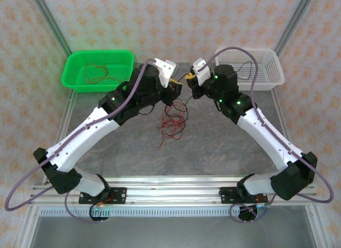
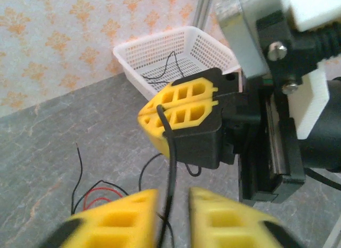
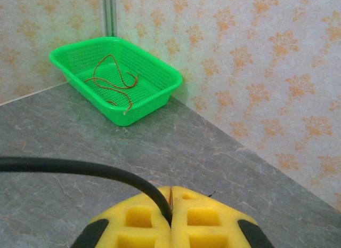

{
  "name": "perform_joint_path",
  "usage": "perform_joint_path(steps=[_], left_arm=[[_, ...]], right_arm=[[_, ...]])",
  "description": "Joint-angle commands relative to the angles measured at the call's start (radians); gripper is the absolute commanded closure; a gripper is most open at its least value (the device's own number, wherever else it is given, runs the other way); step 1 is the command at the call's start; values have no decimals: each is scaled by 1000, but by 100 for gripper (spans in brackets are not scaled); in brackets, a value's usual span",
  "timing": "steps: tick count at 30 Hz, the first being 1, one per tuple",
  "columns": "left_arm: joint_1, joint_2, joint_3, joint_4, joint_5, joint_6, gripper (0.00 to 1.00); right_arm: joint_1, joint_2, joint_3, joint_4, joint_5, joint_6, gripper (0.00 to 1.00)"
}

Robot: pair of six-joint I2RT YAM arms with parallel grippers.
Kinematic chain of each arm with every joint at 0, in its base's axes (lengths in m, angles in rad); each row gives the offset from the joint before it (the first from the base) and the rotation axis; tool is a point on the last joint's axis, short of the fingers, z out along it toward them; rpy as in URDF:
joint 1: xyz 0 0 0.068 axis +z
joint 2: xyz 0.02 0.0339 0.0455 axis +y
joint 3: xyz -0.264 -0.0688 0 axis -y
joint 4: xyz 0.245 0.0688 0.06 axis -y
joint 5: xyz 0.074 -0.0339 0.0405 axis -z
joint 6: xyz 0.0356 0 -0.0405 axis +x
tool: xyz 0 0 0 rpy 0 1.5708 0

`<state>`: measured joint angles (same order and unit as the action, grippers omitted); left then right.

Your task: Untangle the cables

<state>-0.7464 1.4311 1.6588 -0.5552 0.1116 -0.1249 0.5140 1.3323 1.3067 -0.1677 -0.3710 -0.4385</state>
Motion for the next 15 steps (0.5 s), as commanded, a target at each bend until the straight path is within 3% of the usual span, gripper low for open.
perform_joint_path(steps=[1, 5, 15], left_arm=[[-4, -47, -28, 30, -50, -5, 48], [-4, -71, -65, 48, -56, -11, 30], [-3, -172, -208, 123, -79, -41, 15]], right_arm=[[-2, -20, 36, 23, 64, 6, 100], [-6, -2, 62, 11, 141, -3, 100], [-123, 68, 165, 8, 264, 66, 100]])
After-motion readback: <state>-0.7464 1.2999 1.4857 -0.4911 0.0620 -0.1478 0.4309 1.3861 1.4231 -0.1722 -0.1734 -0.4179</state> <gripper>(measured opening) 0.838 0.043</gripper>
